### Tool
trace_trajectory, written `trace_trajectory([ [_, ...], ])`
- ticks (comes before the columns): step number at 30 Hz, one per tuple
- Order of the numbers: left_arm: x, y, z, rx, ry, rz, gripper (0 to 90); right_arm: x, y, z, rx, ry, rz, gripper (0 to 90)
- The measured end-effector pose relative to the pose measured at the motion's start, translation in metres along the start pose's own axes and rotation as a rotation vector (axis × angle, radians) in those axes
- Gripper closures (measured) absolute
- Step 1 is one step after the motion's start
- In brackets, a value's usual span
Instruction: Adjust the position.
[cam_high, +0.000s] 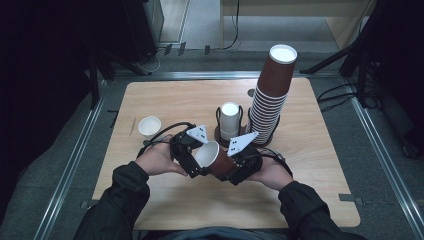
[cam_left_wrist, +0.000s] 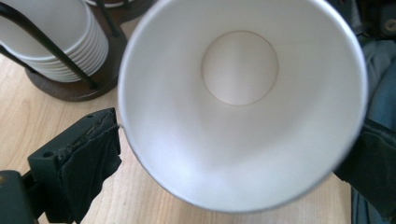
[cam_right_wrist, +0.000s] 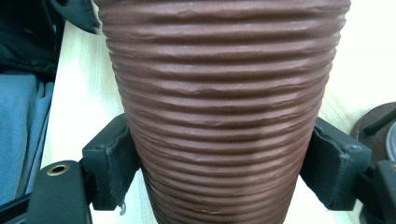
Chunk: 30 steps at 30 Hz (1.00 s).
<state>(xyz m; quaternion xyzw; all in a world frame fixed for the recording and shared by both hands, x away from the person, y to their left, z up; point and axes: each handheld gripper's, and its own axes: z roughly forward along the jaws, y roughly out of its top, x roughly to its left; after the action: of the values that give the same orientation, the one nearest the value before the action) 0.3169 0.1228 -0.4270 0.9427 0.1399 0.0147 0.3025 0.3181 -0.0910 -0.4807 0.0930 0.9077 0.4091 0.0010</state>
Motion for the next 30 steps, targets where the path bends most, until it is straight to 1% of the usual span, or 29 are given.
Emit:
trace_trajectory([
  [2, 0.001, -0.003, -0.001, -0.023, -0.020, -0.006, 0.0, 0.000, 0.000, -0.001, -0.004, -0.001, 0.011, 20.8],
  [3, 0.002, -0.005, -0.002, -0.037, -0.017, -0.005, 0.0, -0.001, 0.000, -0.002, -0.010, -0.005, 0.008, 20.8],
  [4, 0.003, -0.007, -0.002, -0.050, -0.029, -0.020, 0.0, -0.001, -0.001, -0.003, -0.013, -0.004, 0.009, 20.8],
  [6, 0.003, -0.009, -0.002, -0.085, -0.026, -0.030, 0.0, -0.002, -0.001, -0.004, -0.022, -0.006, 0.013, 20.8],
  [7, 0.004, -0.010, -0.001, -0.095, -0.042, -0.045, 0.0, -0.002, -0.001, -0.005, -0.025, -0.004, 0.018, 20.8],
  [8, 0.003, -0.011, -0.001, -0.106, -0.042, -0.050, 0.0, -0.002, -0.001, -0.006, -0.023, -0.001, 0.027, 20.8],
  [10, 0.004, -0.012, 0.000, -0.120, -0.053, -0.065, 0.0, -0.003, -0.001, -0.007, -0.037, -0.005, 0.021, 20.8],
  [11, 0.004, -0.013, 0.000, -0.136, -0.046, -0.067, 0.0, -0.004, -0.001, -0.008, -0.043, -0.007, 0.018, 20.8],
  [12, 0.004, -0.013, 0.000, -0.153, -0.051, -0.087, 0.0, -0.004, -0.001, -0.008, -0.047, -0.007, 0.021, 20.8],
  [13, 0.005, -0.013, 0.000, -0.160, -0.057, -0.090, 0.0, -0.004, -0.001, -0.009, -0.050, -0.005, 0.021, 20.9],
  [14, 0.005, -0.013, -0.001, -0.176, -0.049, -0.090, 0.0, -0.004, -0.001, -0.009, -0.049, 0.001, 0.031, 20.8],
  [15, 0.005, -0.013, -0.001, -0.186, -0.050, -0.102, 0.0, -0.005, -0.001, -0.010, -0.060, -0.004, 0.022, 20.8],
  [16, 0.006, -0.013, -0.001, -0.209, -0.049, -0.110, 0.0, -0.004, -0.001, -0.010, -0.058, 0.003, 0.033, 20.8],
  [18, 0.007, -0.013, -0.002, -0.239, -0.058, -0.129, 0.0, -0.005, -0.001, -0.011, -0.075, 0.002, 0.028, 20.8],
  [19, 0.008, -0.013, -0.002, -0.255, -0.053, -0.134, 0.0, -0.005, 0.000, -0.012, -0.077, 0.003, 0.029, 20.8],
  [22, 0.009, -0.012, -0.001, -0.275, -0.070, -0.148, 0.0, -0.005, 0.000, -0.012, -0.083, 0.005, 0.034, 20.8],
  [25, 0.008, -0.011, 0.003, -0.276, -0.065, -0.149, 0.0, -0.005, 0.000, -0.012, -0.093, 0.007, 0.034, 20.8],
  [27, 0.008, -0.009, 0.003, -0.284, -0.069, -0.153, 0.0, -0.005, 0.001, -0.011, -0.100, 0.008, 0.030, 20.8],
  [28, 0.008, -0.009, 0.004, -0.302, -0.074, -0.162, 0.0, -0.005, 0.001, -0.011, -0.101, 0.009, 0.031, 20.8],
  [30, 0.008, -0.007, 0.005, -0.306, -0.079, -0.164, 0.0, -0.004, 0.001, -0.011, -0.107, 0.012, 0.034, 20.8],
])
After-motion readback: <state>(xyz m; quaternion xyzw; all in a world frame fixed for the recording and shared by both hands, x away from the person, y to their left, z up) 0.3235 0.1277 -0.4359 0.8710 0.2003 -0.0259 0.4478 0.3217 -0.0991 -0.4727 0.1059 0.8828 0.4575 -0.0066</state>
